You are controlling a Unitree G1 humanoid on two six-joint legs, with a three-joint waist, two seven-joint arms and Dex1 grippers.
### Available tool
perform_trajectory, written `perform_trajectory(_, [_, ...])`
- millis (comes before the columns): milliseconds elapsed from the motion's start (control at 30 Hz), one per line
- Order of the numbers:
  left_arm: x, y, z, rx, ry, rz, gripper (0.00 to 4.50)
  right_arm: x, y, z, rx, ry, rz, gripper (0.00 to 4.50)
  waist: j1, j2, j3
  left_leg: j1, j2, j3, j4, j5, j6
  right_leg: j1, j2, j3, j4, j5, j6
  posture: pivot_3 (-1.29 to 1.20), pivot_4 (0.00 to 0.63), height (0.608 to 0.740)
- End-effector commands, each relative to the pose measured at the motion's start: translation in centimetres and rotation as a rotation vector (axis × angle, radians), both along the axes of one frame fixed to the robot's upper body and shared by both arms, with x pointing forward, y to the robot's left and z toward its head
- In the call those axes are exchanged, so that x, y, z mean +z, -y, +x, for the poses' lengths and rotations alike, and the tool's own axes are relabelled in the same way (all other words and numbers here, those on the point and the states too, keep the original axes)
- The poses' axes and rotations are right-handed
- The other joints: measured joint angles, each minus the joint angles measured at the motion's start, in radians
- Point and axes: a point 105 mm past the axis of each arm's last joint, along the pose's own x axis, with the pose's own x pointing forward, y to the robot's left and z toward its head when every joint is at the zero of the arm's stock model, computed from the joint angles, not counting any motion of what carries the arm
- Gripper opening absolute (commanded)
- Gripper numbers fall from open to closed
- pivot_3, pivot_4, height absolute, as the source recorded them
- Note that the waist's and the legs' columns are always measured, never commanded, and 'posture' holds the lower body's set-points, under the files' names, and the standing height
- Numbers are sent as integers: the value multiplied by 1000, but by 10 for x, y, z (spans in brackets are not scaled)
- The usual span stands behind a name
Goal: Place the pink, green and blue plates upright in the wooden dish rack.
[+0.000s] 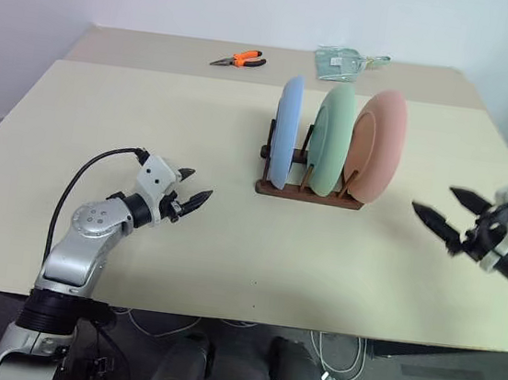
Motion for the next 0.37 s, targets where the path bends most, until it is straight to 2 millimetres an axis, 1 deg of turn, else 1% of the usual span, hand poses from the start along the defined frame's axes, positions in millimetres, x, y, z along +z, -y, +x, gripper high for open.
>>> perform_trajectory(33, [8,-2,0,-5,47,15,3021,-5,0,5,6,48,-48,3822,-5,0,0,0,0,0,0,0,0,0,0,0,0,0,0,0,150,740])
perform_trajectory(167, [4,-9,-5,15,35,21,3021,-16,3,10,15,38,-32,3822,-5,0,0,-1,0,0,-1,0,0,0,0,0,-1,0,0,0,150,740])
perform_trajectory(267, [4,-13,-9,34,31,20,3021,-25,0,14,44,24,-81,3822,-4,-1,0,-1,-1,0,-1,0,0,0,-1,0,-1,2,-2,0,150,740])
perform_trajectory(367, [3,-16,-12,53,28,29,3021,-25,-5,22,53,41,-74,3822,-3,-1,1,-1,-1,-1,-1,0,0,0,-1,0,-1,1,-1,0,150,740])
